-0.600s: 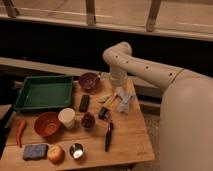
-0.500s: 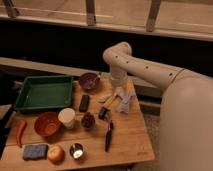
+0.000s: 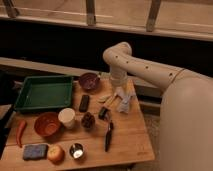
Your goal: Place fork in paper cup
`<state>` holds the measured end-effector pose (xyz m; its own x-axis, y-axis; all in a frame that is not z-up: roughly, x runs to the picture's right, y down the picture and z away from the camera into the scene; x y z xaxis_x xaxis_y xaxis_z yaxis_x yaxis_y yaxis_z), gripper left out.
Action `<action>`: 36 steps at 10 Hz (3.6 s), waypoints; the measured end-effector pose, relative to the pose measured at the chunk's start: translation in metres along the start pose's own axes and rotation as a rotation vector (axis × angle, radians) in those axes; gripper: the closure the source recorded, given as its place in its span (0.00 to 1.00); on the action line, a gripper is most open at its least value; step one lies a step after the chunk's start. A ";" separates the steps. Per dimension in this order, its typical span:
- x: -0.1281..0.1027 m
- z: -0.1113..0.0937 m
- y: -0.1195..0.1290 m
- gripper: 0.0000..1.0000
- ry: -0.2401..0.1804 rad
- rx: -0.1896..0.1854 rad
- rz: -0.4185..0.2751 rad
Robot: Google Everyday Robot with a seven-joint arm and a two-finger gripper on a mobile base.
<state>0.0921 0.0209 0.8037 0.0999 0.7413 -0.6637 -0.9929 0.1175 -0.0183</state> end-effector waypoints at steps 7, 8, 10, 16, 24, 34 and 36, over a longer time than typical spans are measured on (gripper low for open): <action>0.000 0.000 0.000 0.46 0.000 0.000 0.000; 0.000 0.000 0.000 0.46 0.000 0.000 0.000; 0.000 0.000 0.000 0.46 0.000 0.000 0.000; 0.000 0.000 0.000 0.46 0.000 0.000 0.000; -0.048 -0.027 0.030 0.46 -0.332 -0.065 0.013; -0.152 -0.049 0.052 0.46 -0.419 -0.345 -0.108; -0.149 -0.039 0.058 0.46 -0.427 -0.356 -0.088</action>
<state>0.0175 -0.1085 0.8727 0.1268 0.9491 -0.2883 -0.9329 0.0154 -0.3598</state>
